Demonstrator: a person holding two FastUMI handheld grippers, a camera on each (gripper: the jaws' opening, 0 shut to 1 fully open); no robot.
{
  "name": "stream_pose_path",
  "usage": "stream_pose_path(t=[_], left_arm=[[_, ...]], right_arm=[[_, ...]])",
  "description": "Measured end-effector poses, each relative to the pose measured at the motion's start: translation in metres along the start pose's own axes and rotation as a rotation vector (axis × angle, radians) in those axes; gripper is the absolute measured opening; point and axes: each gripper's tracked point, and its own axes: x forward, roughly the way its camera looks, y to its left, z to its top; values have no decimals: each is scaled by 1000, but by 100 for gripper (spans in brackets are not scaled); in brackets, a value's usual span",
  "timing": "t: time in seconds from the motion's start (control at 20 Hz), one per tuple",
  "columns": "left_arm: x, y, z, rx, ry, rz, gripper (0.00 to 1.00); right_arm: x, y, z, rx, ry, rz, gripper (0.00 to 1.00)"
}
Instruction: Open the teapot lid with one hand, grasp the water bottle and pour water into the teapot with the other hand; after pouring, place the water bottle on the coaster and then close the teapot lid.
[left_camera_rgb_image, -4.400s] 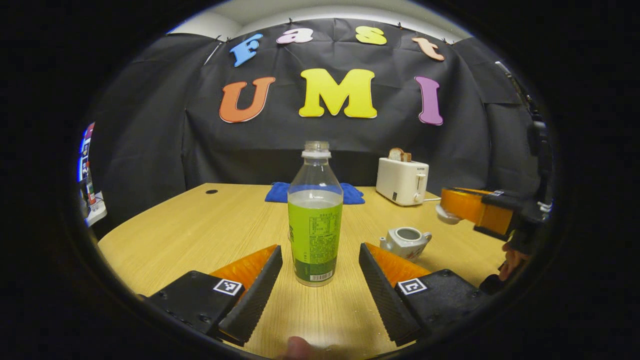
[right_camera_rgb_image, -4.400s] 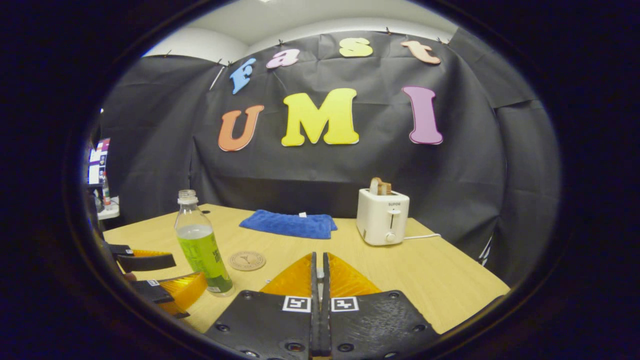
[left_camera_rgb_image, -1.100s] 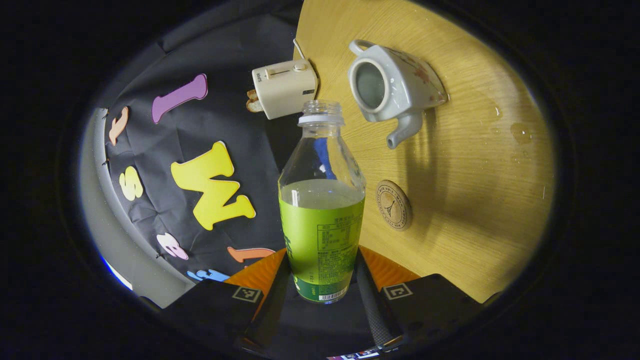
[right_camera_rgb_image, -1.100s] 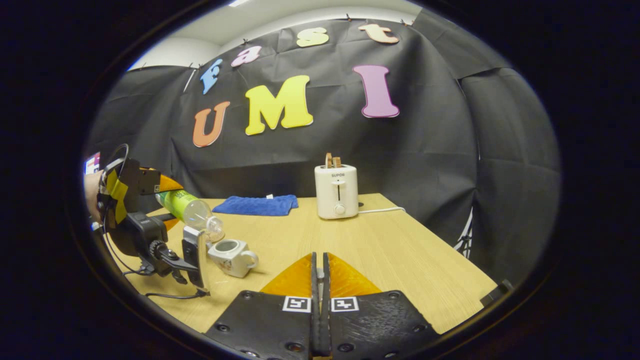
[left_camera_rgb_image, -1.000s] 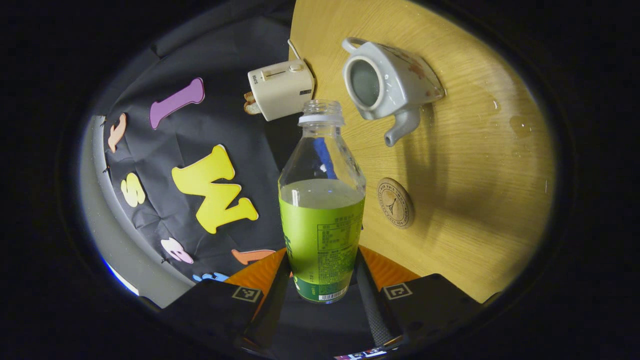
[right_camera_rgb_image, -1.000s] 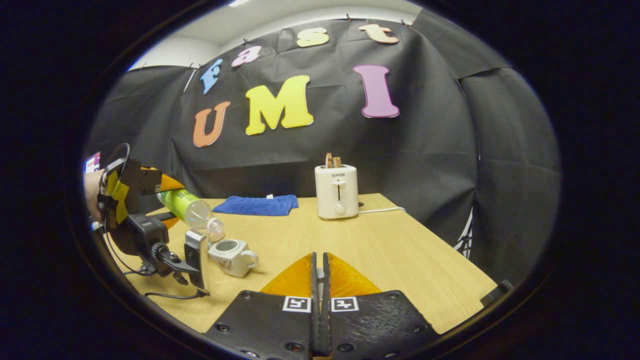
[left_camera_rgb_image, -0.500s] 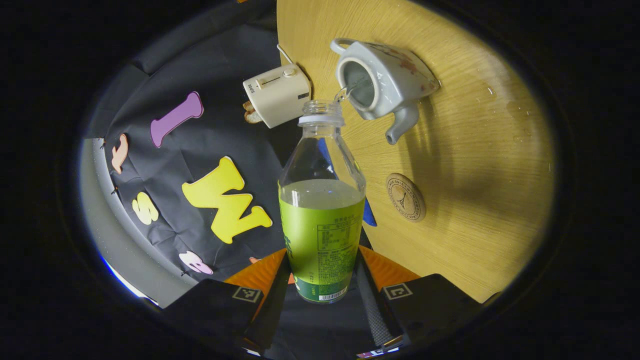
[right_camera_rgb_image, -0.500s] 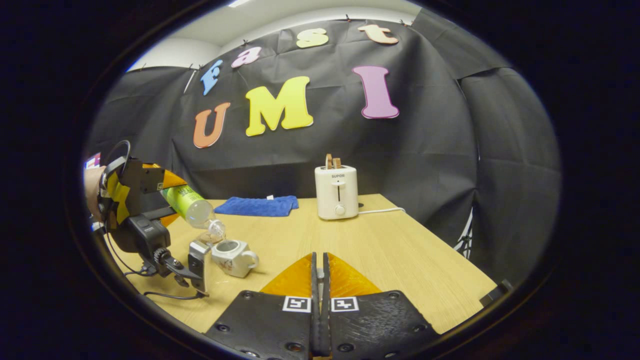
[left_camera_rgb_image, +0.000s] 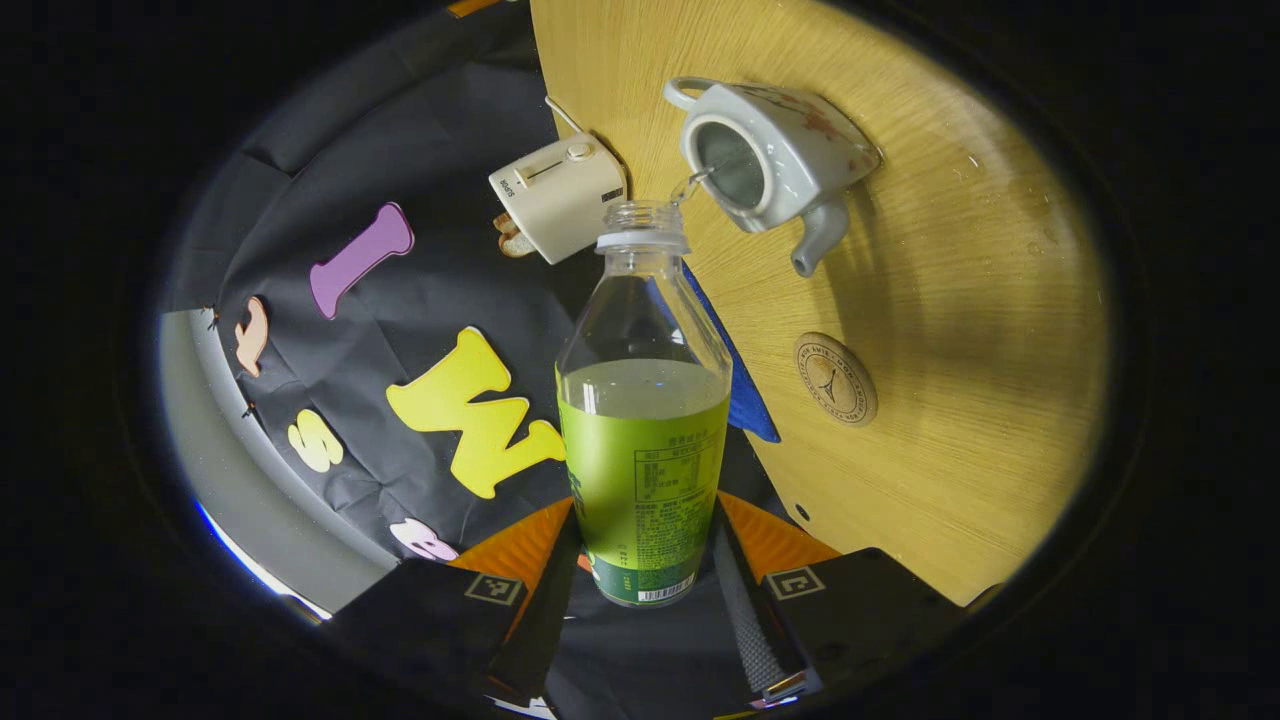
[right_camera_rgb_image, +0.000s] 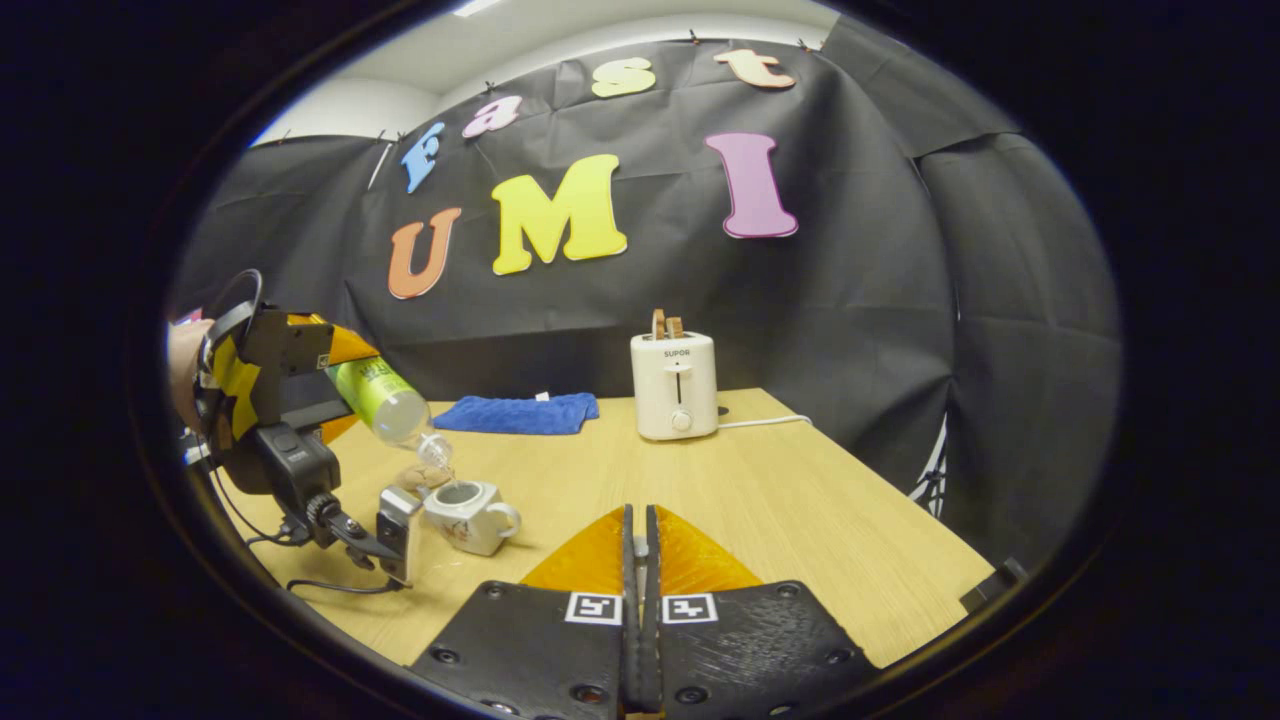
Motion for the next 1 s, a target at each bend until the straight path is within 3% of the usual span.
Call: stream_pose_path(t=[1.0], left_arm=[[-9, 31, 4, 161, 8, 91, 73]], right_arm=[[-6, -1, 0, 9, -3, 8, 0]])
